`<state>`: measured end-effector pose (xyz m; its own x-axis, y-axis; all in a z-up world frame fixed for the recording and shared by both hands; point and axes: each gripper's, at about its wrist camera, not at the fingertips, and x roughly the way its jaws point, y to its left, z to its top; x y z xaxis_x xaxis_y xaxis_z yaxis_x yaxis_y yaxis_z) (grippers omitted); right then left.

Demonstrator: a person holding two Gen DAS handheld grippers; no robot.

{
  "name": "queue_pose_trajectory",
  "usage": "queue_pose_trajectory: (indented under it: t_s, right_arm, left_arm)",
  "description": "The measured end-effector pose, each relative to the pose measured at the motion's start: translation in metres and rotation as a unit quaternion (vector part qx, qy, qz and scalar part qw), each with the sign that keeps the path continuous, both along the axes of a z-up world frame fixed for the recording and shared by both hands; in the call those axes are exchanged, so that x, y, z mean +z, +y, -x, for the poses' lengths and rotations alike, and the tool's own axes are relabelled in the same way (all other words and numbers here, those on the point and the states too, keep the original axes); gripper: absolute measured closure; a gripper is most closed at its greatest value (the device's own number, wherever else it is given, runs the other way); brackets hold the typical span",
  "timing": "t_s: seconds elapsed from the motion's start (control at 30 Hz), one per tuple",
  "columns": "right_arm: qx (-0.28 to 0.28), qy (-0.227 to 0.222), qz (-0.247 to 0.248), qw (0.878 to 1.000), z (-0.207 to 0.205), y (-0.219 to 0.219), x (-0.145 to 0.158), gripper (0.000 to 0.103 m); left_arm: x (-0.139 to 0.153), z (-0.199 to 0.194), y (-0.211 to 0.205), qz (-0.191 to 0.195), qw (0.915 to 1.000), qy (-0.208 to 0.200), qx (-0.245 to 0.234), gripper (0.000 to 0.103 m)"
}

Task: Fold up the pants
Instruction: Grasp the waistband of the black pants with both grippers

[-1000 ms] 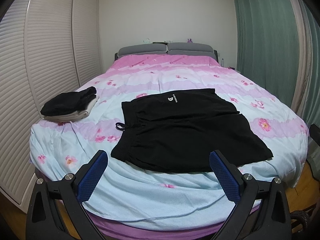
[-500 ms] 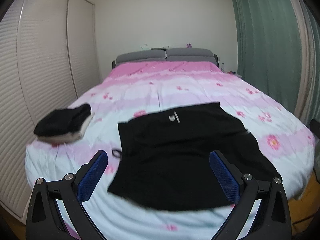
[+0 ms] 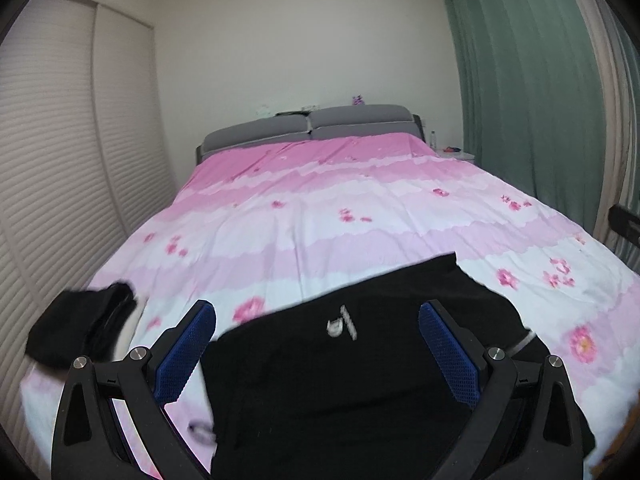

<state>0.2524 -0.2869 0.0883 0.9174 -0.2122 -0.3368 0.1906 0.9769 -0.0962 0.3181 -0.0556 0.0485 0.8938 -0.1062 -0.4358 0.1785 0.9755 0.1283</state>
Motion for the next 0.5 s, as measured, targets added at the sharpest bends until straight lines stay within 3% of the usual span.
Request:
queue_pose_trajectory:
  t_s: [0.13,0.23,0.5]
  right_arm:
    - [0.004,0.02,0.007,1.0,-0.062,-0.008,-0.016,0.0]
    - [0.003,0.049,-0.001,0.999,-0.108,-0.017,-0.041,0.0]
    - [0.003,0.114,-0.026,0.993,-0.222,-0.041,-0.116,0.001]
  left_arm:
    - [-0.024,-0.061,0.001,0.019,0.9996,0.017,-0.013,0.0]
    - [-0.052,-0.103,0.001,0.01,0.9991,0.04,-0.007,0.001]
    - [-0.118,-0.199,-0.019,-0.014,0.9915,0.113,-0.063,0.015]
